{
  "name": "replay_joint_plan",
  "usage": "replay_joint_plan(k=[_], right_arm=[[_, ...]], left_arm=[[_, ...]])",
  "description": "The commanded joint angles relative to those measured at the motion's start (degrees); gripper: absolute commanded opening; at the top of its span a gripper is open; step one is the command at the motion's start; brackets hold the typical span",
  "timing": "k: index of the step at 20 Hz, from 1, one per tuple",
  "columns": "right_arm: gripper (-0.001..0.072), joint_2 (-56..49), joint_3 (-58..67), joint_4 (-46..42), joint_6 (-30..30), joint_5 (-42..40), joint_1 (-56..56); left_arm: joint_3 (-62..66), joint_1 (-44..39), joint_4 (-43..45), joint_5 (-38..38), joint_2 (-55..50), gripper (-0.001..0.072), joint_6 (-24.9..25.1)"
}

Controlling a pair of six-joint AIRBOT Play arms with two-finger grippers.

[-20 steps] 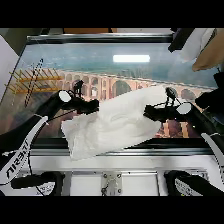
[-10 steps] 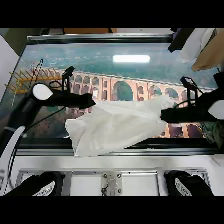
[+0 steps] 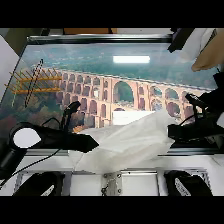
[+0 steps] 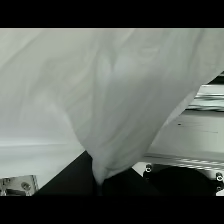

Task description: Fold the clothes and pants, and hang the long-sleeved shirts on hangers.

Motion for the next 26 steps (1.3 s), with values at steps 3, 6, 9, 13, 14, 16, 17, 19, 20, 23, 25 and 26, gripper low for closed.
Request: replay_joint_plan(k=[3, 6, 9, 13, 14, 16, 17, 19, 20, 23, 25, 26], right_arm=[[0.002, -15.8, 8.57, -0.04, 0.66, -12.7, -0.02], [0.0505, -24.28, 17.81, -0.04, 0.63, -21.14, -0.02], [0.072, -27.08, 22.25, 0.0, -2.1, -26.82, 0.13], [0.0712, -26.97, 22.05, -1.64, -9.86, -22.53, 3.93], [0.0712, -27.08, 21.9, -4.11, -10.62, -21.57, 6.29], [0.0711, -27.78, 21.35, -11.19, -10.51, -21.44, 11.87], [0.0711, -28.89, 21.35, -14.71, -9.77, -21.42, 14.86], [0.0711, -32.22, 21.38, -19.89, -5.64, -22.14, 19.45], [0.0711, -34.73, 21.4, -22.05, -3.56, -23.67, 21.18], [0.0711, -43.58, 23.3, -25.11, -2.1, -26.75, 23.76], [0.0711, -50.51, 27.89, -25.31, -1.79, -26.56, 23.87], [0.0711, -53.29, 30.23, -25.73, -0.57, -26.56, 23.87]], left_arm=[[7.02, 4.79, -0.26, 11.74, -13.84, 0.001, 5.84], [15.85, 11.08, -0.7, 15.72, -26.88, 0.001, 6.67], [23.71, 14.47, -0.68, 14.16, -37.66, 0.001, 6.71], [30.38, 15.32, -0.55, 10.62, -44.76, 0.0011, 8.26], [31.5, 15.32, -0.57, 10.01, -45.7, 0.001, 8.44], [32.85, 15.32, -0.55, 9.94, -46.75, 0.001, 9.11], [33.0, 15.28, -0.55, 9.99, -46.8, 0.001, 9.33], [33.0, 15.21, -0.33, 9.46, -46.8, 0.0011, 9.49], [33.0, 15.21, -0.09, 8.87, -46.8, 0.001, 9.9], [33.0, 15.21, -0.09, 7.39, -46.8, 0.001, 10.97], [33.0, 15.21, -0.09, 7.32, -46.8, 0.001, 10.97], [33.0, 15.21, -0.09, 7.32, -46.8, 0.001, 10.97]])
